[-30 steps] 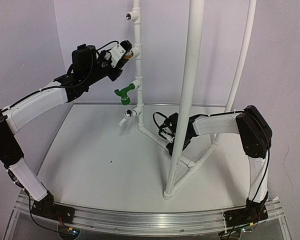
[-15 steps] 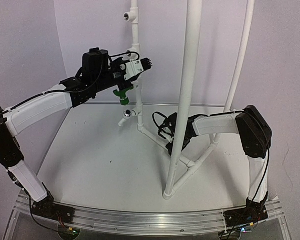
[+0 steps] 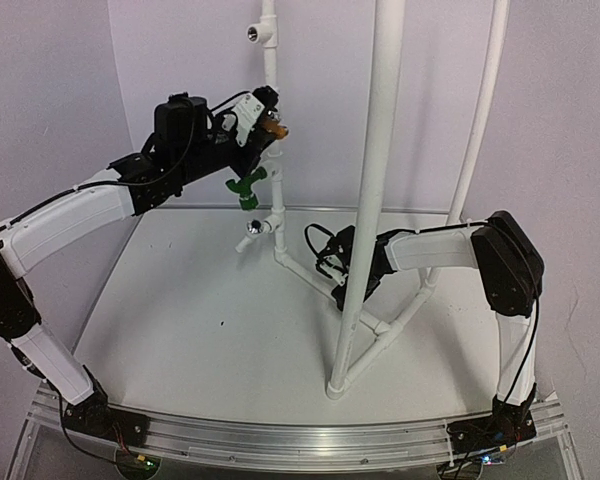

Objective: Install the water faucets

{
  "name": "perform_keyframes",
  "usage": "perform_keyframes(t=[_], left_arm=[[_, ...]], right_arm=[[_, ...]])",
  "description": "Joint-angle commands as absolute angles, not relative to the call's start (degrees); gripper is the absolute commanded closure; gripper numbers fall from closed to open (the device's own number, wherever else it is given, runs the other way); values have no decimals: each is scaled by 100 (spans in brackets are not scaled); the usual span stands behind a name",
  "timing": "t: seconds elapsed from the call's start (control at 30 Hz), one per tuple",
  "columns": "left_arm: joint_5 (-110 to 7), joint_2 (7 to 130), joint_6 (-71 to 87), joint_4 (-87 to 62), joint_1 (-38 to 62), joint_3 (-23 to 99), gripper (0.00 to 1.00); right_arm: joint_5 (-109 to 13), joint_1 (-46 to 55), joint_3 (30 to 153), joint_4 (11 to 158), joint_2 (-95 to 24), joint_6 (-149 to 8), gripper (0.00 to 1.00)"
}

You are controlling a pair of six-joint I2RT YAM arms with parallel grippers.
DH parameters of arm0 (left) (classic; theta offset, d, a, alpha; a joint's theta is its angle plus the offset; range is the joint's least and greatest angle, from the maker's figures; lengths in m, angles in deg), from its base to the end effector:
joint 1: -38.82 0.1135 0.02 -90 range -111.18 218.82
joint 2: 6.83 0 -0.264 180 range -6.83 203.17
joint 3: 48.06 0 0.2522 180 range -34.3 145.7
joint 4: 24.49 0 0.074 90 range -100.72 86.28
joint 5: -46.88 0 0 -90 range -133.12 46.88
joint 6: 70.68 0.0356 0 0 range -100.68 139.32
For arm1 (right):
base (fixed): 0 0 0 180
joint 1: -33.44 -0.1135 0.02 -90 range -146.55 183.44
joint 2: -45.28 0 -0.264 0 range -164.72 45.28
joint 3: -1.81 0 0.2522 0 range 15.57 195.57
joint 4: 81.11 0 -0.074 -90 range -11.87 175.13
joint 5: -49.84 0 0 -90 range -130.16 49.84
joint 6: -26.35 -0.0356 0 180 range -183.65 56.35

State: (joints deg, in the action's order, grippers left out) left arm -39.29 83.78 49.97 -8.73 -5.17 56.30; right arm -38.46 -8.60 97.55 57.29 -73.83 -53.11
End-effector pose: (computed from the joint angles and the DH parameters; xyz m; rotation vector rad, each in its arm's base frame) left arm 0.2731 -0.2603 0.4336 0.9327 1.3090 -0.1268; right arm 0.3173 0.2847 0.1448 -1.1925 2.4341 0.1246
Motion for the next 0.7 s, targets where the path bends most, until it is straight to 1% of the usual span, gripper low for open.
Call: perform_keyframes(t=[0.0,0.1,0.17,0.3,0.47,0.67], left_arm=[[-2950,8115,1493,-348,-493,6724,100],[-2813,8315,-57,150,-453,7171,100],[-2852,8338,-1123,304,-318,7211,100],[-3838,8167,-2960,236,437,6868,100],[-4720,8189,-3926,202,1087,6702,100],[-5048,8351,-4247,5,1103,6669,100]], right_arm=[[-3950,-985,9876,5952,-7606,-5161,100],[-3963,-989,9907,5947,-7628,-5213,100],[-3963,-989,9954,5947,-7643,-5222,100],[-3967,-989,9986,5941,-7646,-5222,100],[-3970,-989,9969,5943,-7661,-5241,100],[-3970,-989,9963,5942,-7661,-5307,100]])
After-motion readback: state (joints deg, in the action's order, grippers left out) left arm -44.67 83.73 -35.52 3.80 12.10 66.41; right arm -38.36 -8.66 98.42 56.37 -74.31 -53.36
